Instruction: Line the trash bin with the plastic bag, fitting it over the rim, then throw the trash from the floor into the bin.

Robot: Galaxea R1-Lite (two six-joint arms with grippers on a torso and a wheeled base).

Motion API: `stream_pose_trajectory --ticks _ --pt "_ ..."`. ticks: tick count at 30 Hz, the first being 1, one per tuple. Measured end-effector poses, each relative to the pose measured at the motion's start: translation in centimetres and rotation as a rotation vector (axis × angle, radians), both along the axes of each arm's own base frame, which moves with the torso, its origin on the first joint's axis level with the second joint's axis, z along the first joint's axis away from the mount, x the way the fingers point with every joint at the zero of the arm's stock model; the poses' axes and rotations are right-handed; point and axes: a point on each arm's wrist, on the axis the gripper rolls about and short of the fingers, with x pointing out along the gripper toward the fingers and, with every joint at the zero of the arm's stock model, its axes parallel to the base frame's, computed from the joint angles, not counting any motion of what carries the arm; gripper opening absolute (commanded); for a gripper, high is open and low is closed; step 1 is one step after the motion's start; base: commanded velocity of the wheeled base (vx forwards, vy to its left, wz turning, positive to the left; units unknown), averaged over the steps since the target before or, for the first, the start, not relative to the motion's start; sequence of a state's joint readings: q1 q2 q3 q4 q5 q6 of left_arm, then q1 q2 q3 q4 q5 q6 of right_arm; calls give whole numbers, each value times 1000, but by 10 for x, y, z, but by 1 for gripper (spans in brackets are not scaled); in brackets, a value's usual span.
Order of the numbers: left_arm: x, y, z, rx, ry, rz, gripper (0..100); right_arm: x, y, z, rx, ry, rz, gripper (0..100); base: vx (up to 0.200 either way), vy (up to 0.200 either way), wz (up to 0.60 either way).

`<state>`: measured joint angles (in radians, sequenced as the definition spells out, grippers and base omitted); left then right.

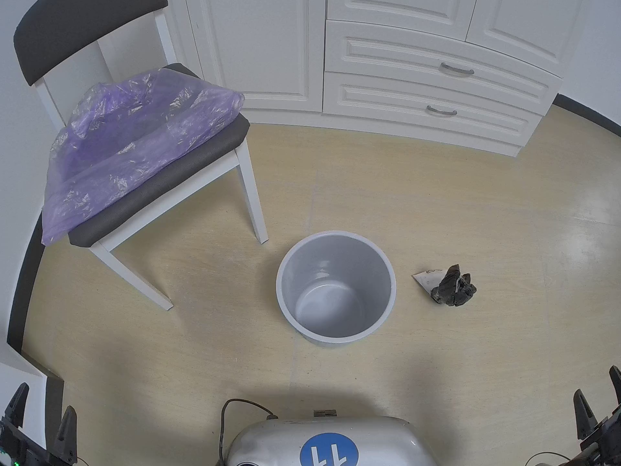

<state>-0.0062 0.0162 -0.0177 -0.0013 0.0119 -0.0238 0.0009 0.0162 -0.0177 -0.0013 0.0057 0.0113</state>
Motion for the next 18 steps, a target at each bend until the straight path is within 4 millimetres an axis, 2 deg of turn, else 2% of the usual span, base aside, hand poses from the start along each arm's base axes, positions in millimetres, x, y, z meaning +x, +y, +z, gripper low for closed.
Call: stream_pose_trajectory --ticks 18 --pt "0 0 0 0 0 0 100 0 0 0 1 0 -2 100 0 0 0"
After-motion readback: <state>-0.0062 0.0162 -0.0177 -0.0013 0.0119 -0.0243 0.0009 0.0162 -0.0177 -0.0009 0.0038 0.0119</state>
